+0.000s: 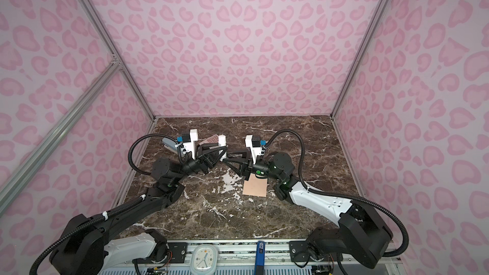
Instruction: Place the letter into the envelope and seal it
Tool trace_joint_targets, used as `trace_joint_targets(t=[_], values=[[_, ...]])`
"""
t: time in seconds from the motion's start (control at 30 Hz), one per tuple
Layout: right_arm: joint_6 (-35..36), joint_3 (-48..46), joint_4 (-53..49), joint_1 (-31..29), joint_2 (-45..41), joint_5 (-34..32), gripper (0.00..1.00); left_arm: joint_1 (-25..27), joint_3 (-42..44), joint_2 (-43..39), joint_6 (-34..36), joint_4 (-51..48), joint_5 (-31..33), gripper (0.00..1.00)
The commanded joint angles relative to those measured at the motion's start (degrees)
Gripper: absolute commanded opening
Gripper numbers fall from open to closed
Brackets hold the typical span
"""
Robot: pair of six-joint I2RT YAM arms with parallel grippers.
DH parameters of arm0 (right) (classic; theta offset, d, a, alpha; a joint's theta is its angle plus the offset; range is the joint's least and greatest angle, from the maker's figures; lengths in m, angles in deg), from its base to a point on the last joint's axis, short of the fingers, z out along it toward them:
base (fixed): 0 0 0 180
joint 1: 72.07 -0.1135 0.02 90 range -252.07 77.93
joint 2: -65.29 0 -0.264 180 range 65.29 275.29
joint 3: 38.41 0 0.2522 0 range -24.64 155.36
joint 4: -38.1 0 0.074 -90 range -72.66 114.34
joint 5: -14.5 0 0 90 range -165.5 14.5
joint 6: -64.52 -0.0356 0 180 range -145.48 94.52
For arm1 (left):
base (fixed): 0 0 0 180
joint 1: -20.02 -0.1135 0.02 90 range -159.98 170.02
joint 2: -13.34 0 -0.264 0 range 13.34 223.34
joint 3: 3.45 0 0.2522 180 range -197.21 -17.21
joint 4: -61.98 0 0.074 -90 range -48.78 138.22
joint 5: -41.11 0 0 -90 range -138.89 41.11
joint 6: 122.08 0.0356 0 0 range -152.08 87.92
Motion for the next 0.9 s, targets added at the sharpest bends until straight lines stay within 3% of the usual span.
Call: trace_joint_targets(t=[0.0,0.4,0.67,0.87], values=[[-1.3,0.7,4.3,0.0,1.0,2.0,0.35,-0.1,-0.5,0.5,-1.5,5.1,-1.6,0.04],[-0.8,2.2,4.9,-1.6,3.8,3.3,0.29,-0.1,-0.4,2.2,-3.2,8.0,-1.6,0.04],[0.5,2.2,3.3,-1.9,3.8,2.5,0.36,-0.1,-0.3,2.4,-3.7,8.7,-1.6,0.04],[1.1,2.1,2.6,-1.7,2.8,1.2,0.28,0.0,0.0,2.6,-3.7,8.7,-1.7,0.04]])
